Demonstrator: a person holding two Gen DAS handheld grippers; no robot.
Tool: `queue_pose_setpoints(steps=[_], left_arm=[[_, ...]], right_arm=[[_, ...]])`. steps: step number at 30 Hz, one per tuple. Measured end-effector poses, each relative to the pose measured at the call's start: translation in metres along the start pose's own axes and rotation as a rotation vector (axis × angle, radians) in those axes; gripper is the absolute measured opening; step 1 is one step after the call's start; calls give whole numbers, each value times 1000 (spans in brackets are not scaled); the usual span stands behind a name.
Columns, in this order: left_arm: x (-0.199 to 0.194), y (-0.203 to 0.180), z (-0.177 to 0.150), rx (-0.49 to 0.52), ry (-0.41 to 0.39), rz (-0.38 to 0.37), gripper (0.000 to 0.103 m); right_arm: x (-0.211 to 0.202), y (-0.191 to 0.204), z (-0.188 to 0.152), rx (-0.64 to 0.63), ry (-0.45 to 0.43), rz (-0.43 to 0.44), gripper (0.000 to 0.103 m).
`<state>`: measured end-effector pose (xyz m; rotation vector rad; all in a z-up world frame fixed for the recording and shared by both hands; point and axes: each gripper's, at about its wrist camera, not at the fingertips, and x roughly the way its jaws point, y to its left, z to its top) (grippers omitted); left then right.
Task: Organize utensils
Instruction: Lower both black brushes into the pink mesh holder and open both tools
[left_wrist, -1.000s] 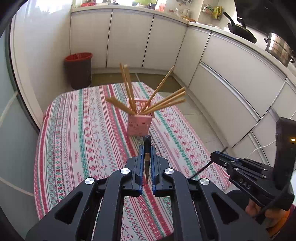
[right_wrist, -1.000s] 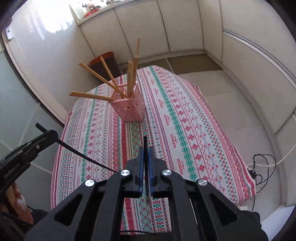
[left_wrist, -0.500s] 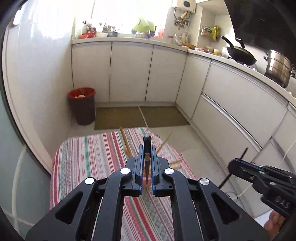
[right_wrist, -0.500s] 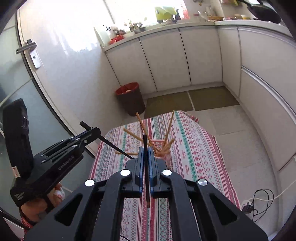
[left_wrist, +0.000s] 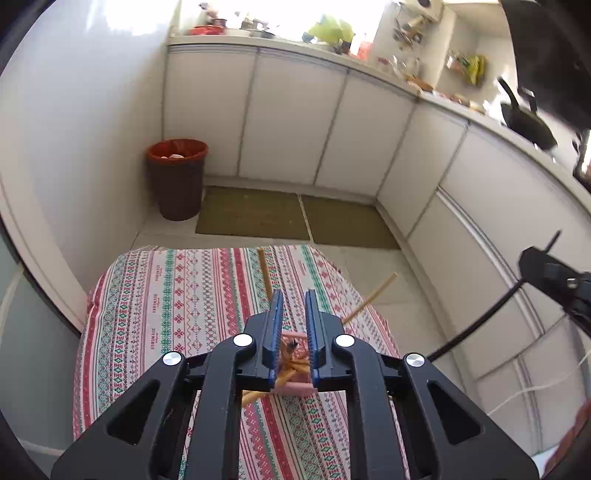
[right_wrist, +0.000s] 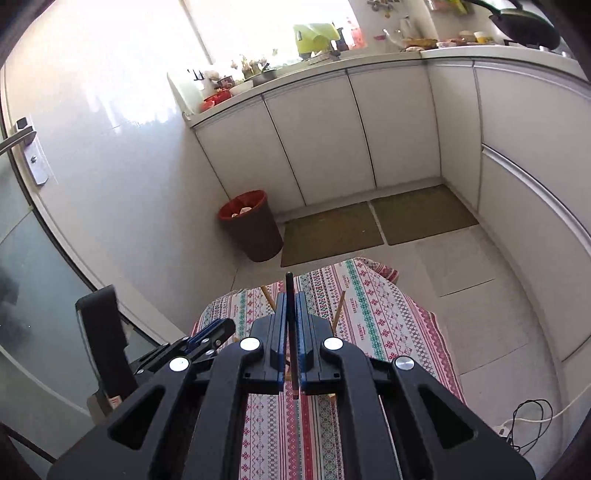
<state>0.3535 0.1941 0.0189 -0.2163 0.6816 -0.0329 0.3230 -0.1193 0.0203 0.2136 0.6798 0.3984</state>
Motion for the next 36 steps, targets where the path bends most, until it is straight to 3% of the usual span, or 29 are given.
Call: queue_pose_setpoints(steps=[6,16,18,20,21,30,32,36], left_arm=[[-31,26,4,-81,-124,32,24],[-3,37,-3,-72,-77,106,30],[-3,37,-4,-66,-73,115,30],[-6,38,-4,-66,-78,115,31],[-9,38,-4,-65,-85,120,31],[-34,18,-14,-5,-85,129,43],[-40,9,-22,22,-82,135,56],[-48,-1,-44,55,-68,155,61]], right_arm=[[38,3,2,-16,-8,-45,5],[98,-4,-26,-9,20,-100,6],[104,-3,-30,-19,34,-114,11],[105,-4,-33,-12,37,-108,35],[103,-4,-33,-6,29,-107,39],[60,6,-47,-70,-19,-141,39],[48,5,-56,-78,-20,-158,46],[27,-6,-77,-77,-19,-201,65]])
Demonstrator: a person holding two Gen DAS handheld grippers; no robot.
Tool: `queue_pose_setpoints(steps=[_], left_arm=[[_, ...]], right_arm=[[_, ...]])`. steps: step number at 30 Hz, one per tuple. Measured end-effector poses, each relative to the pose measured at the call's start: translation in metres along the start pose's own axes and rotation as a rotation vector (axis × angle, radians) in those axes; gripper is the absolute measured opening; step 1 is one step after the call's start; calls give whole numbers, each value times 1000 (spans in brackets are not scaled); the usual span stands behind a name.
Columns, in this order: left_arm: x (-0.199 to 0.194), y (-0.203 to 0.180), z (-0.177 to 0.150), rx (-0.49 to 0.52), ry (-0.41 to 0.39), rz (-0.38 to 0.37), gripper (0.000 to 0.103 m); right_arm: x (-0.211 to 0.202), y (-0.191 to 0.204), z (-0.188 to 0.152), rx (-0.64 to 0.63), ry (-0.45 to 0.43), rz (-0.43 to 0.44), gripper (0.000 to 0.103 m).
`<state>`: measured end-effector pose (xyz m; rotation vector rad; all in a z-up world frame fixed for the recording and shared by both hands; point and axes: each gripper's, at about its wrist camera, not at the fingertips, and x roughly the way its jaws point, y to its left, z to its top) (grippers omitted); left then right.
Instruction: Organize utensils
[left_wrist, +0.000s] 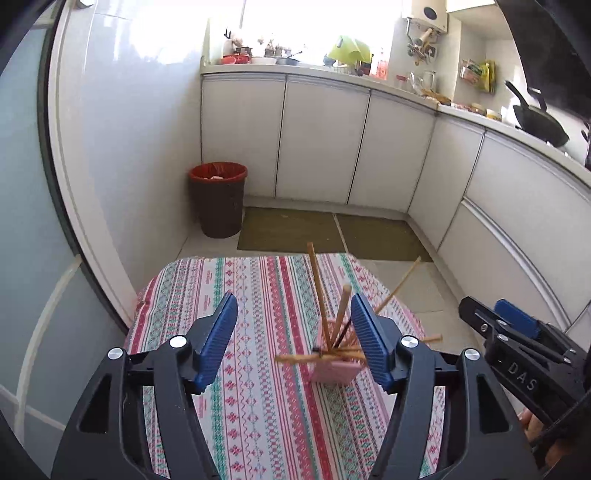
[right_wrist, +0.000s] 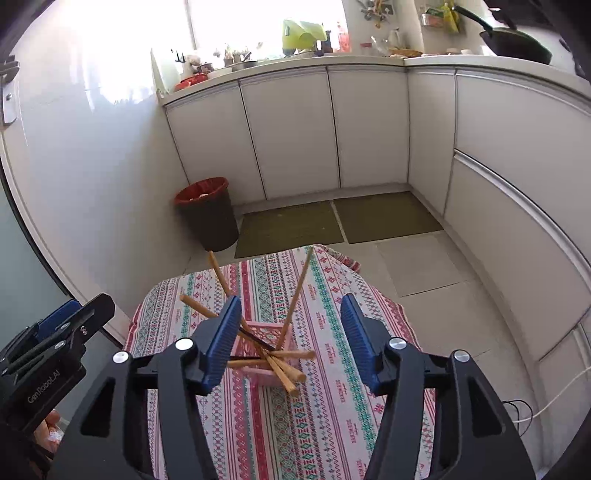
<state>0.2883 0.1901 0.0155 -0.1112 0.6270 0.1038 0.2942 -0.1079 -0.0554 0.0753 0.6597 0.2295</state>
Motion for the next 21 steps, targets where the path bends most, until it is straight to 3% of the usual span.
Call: queue_pose_setpoints(steps=[4,13,21], left_arm=[[-7,-6,-16,19,28,2,64],[-26,-29,-51,61,57,-1,85],[-50,-44,-82,62,61,-19,92]], right_arm=[[-15,-16,-22,17,14,-29,73],[-49,-50,-66,82,38,-46,89],[-86,-64,-102,109,45,-57,93]])
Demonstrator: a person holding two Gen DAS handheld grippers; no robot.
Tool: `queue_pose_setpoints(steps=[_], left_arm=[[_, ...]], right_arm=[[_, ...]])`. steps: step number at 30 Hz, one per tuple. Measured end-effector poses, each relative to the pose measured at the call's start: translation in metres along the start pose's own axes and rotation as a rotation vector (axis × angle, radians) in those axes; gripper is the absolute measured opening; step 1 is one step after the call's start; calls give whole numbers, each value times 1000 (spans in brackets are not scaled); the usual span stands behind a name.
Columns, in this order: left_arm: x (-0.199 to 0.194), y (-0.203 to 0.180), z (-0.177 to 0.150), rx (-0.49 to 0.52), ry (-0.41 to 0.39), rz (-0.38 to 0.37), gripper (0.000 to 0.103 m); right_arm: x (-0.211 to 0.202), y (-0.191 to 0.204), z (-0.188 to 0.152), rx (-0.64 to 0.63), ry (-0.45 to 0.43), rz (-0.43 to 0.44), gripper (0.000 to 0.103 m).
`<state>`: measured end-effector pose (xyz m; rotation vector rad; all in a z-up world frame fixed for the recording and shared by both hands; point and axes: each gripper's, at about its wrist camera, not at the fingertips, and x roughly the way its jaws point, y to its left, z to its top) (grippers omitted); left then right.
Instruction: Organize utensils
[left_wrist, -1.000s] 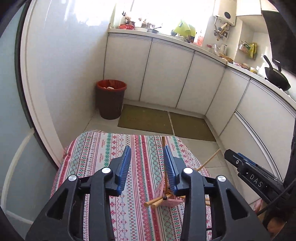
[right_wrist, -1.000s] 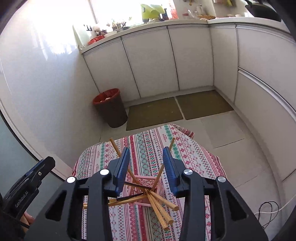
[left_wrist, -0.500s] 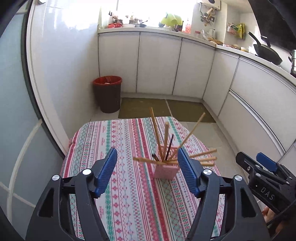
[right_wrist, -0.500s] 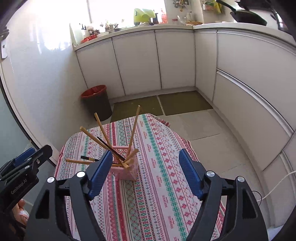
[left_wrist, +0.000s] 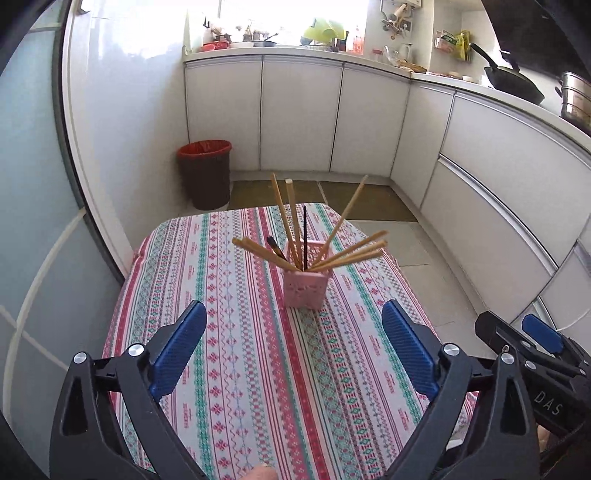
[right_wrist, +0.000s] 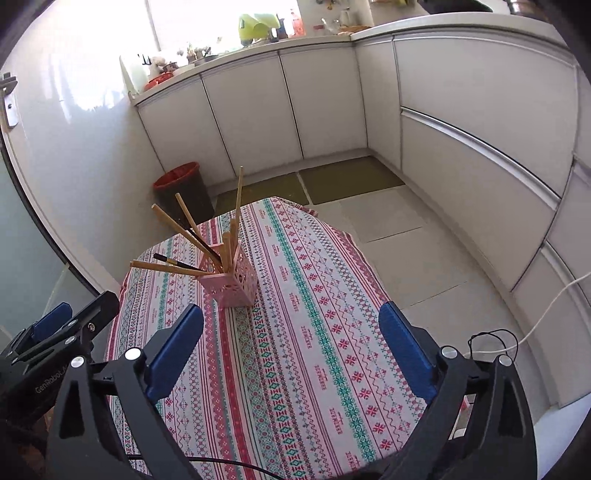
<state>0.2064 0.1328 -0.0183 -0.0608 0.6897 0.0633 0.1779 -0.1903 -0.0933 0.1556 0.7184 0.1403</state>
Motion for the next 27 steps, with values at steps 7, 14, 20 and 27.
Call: queue_pose_setpoints(steps=[7,14,20,27], left_arm=[[-26,-11,-21,2,-18,52,93],[-51,-22,-29,32,-58,73,95],[-51,-22,-28,28,-52,84,96],[-47,-22,-26,25,-44,96,96]], right_arm=[[-34,-7,-14,-50,-26,-82,93],[-56,-16,-24,-46,-58,-132,93],[-58,-21,-20,-35,-45,-127,93],[-54,-20,-18,-35,-38,-112,93]])
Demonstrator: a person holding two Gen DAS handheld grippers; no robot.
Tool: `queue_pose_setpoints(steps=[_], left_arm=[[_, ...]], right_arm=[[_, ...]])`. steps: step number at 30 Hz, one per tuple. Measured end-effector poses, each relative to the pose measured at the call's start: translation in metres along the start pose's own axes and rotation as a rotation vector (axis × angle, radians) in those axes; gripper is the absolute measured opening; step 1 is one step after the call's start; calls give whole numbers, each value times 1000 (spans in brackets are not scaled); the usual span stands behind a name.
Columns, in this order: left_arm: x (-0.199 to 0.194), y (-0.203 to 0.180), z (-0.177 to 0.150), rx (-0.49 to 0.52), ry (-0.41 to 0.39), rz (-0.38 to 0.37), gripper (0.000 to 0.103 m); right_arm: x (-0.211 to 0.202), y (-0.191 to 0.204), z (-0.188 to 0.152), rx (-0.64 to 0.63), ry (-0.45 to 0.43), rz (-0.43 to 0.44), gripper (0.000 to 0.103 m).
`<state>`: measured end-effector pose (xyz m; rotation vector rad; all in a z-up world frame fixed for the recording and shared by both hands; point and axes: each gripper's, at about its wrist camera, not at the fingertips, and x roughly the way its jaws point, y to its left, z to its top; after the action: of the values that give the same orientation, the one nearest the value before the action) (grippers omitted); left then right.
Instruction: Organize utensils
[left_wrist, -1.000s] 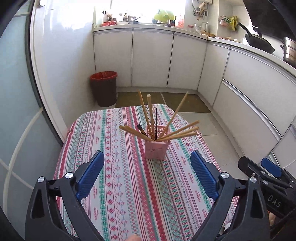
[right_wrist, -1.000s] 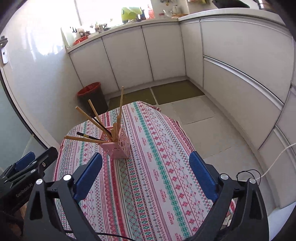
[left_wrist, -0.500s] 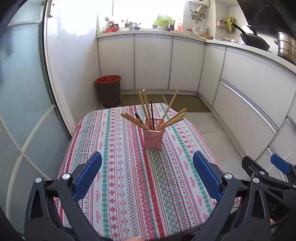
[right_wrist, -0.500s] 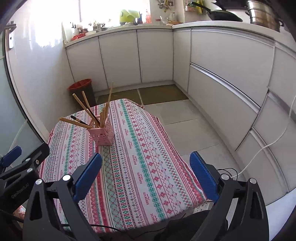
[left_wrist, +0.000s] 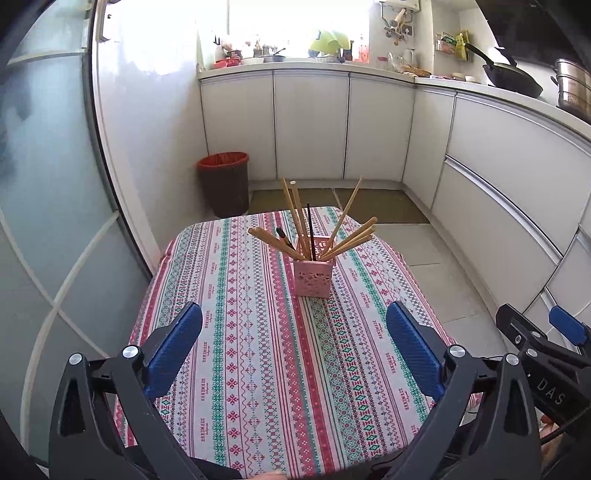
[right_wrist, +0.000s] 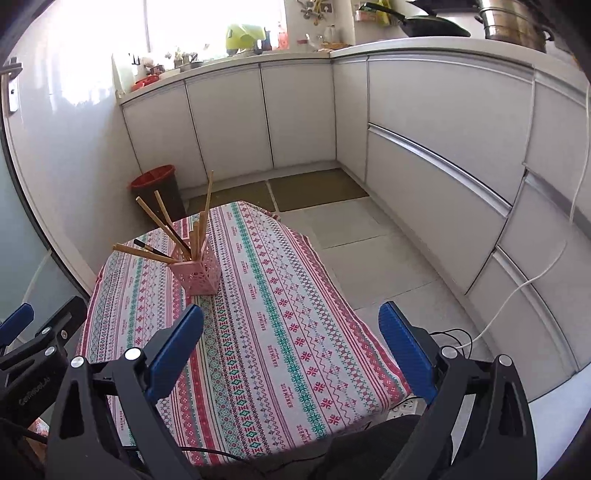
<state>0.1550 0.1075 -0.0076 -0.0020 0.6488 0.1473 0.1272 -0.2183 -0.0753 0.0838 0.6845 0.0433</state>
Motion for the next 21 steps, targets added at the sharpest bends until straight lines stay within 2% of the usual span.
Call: queue_pose_setpoints(steps=[21], left_arm=[[-8,2,4,-38,-5,5,96]], right_arm=[[-9,-3,1,5,-18,-5,93]])
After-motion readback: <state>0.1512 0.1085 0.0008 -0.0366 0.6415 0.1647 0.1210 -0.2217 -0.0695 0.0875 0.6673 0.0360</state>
